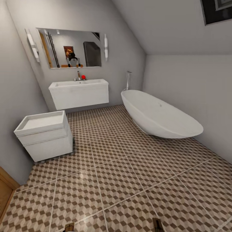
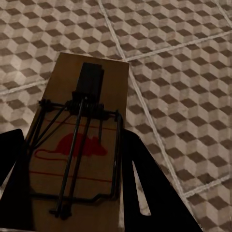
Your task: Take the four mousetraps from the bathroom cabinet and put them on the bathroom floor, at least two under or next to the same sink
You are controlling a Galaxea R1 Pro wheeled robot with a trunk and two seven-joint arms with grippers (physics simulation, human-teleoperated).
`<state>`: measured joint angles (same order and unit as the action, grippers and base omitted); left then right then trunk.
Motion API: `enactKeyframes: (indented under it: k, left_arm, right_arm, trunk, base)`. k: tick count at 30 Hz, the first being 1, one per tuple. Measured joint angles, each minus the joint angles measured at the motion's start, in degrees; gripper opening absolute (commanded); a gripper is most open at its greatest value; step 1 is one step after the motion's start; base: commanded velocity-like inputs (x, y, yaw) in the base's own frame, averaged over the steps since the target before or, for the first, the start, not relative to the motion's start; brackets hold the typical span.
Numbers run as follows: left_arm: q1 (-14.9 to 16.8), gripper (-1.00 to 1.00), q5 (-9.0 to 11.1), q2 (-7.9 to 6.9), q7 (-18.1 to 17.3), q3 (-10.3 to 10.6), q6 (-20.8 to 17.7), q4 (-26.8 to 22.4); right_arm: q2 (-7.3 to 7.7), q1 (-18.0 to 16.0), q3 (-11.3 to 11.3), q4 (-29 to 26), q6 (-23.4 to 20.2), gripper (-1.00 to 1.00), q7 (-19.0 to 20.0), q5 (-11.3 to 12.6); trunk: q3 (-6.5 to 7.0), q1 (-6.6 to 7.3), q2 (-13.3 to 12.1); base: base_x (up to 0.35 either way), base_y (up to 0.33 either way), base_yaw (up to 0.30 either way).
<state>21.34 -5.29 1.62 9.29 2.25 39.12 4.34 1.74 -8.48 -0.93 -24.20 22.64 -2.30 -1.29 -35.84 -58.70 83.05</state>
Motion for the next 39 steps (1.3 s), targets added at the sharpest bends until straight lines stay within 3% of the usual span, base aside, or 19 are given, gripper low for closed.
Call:
enactKeyframes:
  k: [9, 39]
  left_arm:
    - [0.00, -1.00, 0.00, 0.11, 0.00, 0.00, 0.00, 0.00]
    - [0.00, -1.00, 0.00, 0.29, 0.02, 0.00, 0.00, 0.00]
  right_arm:
    - [0.00, -0.01, 0.01, -0.02, 0.03, -1.00, 0.00, 0.00]
    - [0.00, -0.01, -0.07, 0.00, 0.03, -1.00, 0.00, 0.00]
  trunk:
    - [0.00, 0.00, 0.00]
    - [0.00, 0.00, 0.00]
  base:
    - [0.330, 0.002, 0.210]
    - [0.331, 0.000, 0.043]
